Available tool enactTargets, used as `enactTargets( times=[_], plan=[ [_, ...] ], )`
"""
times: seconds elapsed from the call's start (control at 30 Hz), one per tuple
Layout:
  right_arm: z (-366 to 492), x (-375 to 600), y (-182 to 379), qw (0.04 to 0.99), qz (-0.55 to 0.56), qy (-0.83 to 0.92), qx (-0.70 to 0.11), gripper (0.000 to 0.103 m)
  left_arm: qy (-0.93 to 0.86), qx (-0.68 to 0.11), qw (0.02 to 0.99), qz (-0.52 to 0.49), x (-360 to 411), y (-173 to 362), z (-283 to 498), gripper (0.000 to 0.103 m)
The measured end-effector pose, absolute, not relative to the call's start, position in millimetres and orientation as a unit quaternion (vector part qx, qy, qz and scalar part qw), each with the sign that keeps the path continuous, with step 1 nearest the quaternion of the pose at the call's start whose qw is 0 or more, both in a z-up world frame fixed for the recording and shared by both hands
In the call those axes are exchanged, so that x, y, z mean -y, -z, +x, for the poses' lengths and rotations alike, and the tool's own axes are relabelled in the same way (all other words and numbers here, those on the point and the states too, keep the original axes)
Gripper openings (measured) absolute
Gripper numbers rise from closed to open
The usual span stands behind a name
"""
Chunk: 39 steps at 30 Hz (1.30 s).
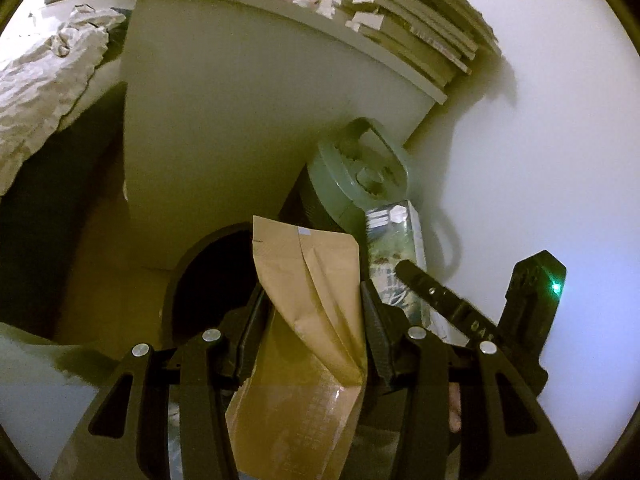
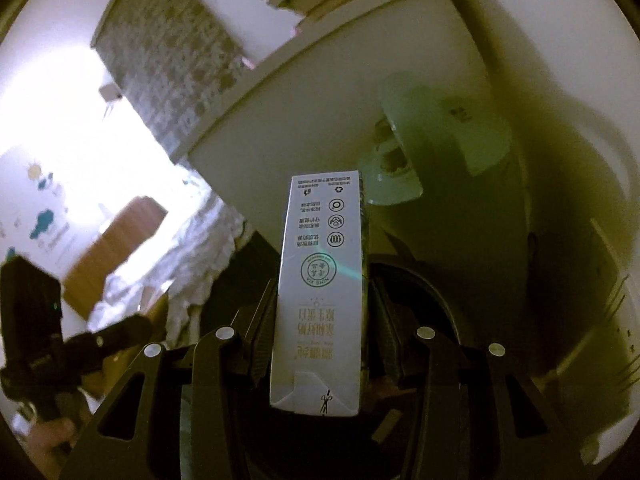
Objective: Collect trash
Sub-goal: 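Move both items over the black bin and open both tools to drop them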
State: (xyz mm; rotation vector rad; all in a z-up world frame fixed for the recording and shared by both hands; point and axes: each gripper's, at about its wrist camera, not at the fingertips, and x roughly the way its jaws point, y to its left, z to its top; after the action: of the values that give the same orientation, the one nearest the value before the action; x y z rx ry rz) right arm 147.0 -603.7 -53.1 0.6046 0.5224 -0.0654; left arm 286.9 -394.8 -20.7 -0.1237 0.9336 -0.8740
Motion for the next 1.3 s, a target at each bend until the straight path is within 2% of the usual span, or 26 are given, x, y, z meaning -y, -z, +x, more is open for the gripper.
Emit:
enactTargets(
  times=[0.67,0.73,0.8,0.83,0.87,0.93,1.3],
  plan=[
    [155.2,603.8,59.8,0.911,0.31,0.044,-0.27,0.045,0.392,-0.461,0.794,-0.062,424.6,43.9,305.6,0.049],
    [153.2,604.6,60.2,0.911,0.31,0.048,-0.267,0.046,0.383,-0.463,0.797,-0.06,425.1,44.5,307.1,0.056],
    [152.2,604.6,59.6,0.911,0.31,0.054,-0.266,0.046,0.368,-0.461,0.806,-0.059,423.4,42.7,308.0,0.083],
    [151.9,604.9,59.6,0.911,0.312,0.053,-0.265,0.048,0.362,-0.458,0.81,-0.06,422.2,41.0,307.8,0.085],
    [152.0,605.4,59.6,0.911,0.313,0.052,-0.265,0.059,0.359,-0.454,0.813,-0.06,420.9,38.2,307.3,0.086],
    [149.6,604.6,58.2,0.912,0.317,0.056,-0.256,0.072,0.357,-0.454,0.814,-0.059,418.9,34.5,306.6,0.086],
    [146.1,591.9,57.9,0.921,0.29,0.064,-0.254,0.072,0.356,-0.435,0.821,-0.097,368.3,-23.2,252.4,0.086]
  ],
)
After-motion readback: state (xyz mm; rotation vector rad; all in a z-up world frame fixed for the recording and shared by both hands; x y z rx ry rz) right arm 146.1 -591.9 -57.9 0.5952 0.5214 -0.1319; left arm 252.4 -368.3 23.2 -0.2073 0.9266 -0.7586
